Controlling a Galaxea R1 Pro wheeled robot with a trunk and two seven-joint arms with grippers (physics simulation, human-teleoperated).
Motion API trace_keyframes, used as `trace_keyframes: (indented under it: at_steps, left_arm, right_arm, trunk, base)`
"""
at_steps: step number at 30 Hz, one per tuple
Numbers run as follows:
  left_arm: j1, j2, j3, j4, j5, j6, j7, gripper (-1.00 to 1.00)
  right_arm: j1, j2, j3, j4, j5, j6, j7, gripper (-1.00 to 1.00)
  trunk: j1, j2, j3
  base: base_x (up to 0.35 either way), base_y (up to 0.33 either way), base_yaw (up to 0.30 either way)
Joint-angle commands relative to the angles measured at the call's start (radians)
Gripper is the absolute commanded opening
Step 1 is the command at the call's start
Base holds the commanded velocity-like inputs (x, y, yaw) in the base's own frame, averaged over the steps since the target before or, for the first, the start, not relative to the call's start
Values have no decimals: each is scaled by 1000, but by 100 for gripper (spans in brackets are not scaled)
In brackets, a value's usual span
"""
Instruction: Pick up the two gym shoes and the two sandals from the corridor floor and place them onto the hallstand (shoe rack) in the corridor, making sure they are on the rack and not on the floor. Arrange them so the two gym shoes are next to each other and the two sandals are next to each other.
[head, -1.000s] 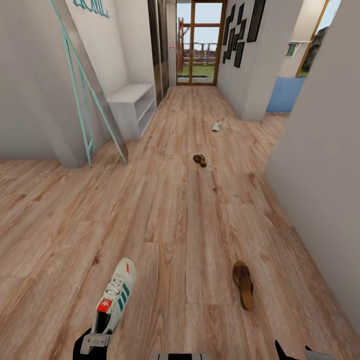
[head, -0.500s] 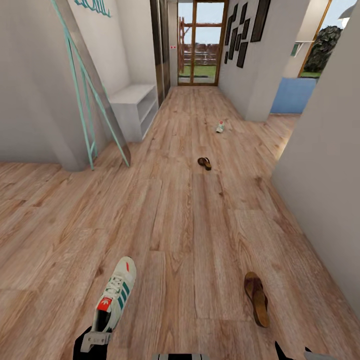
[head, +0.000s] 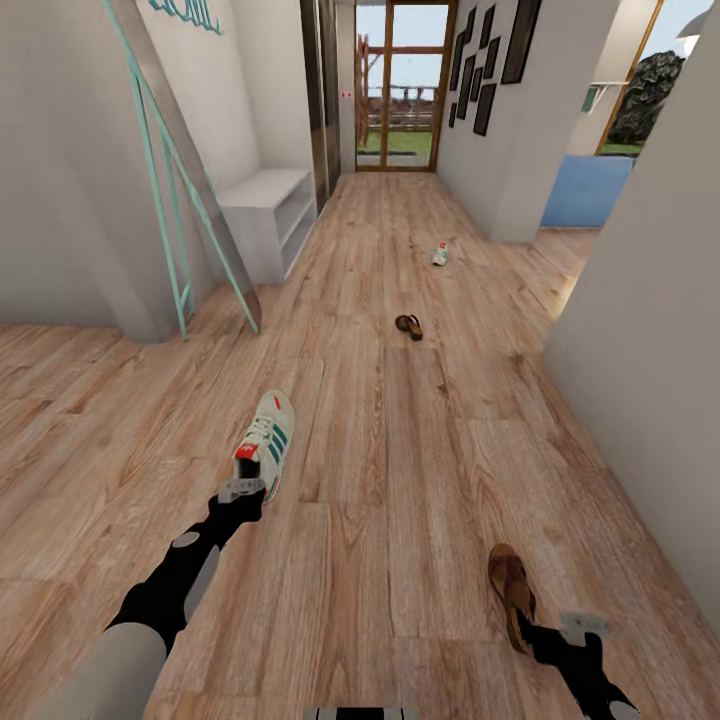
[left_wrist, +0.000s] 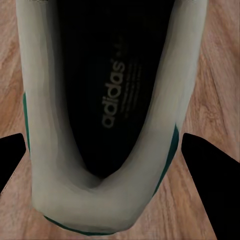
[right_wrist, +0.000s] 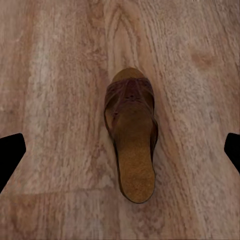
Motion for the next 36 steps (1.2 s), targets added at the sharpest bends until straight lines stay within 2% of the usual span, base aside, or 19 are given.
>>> trace_keyframes:
  at_steps: [1,4,9,20,31,36]
  left_arm:
    - [-2,0,3,-5,3,5,-9,-100]
    - [-1,0,-1,-12,1,10,-10,-100]
    - [1,1,-28,-15,-1,10,-11,-100]
    - [2,0,-39,-15,-2,10,-11,-100]
    - [2,0,-96,-16,-2,9,-1,-100]
    - [1,0,-109,-21,-2,15,2,-100]
  right_arm:
    - [-25,1,29,-1,7,26,-11,100]
    - [-72,2,79,-3,6,66,-38,100]
    - [-96,4,101,4,5,81,-45,100]
    - [-101,5,105,35,7,84,-49,100]
    - [-101,4,101,75,6,83,-53,100]
    - [-102,4,101,114,4,83,-75,100]
  trunk:
    - [0,0,-1]
    - [0,0,-1]
    - [0,0,-1]
    - [0,0,-1]
    - [0,0,-1]
    - [0,0,-1]
  base:
    - [0,0,0]
    - [0,0,0]
    - [3,0,0]
    - [141,0,0]
    - [8,0,0]
    - [0,0,0]
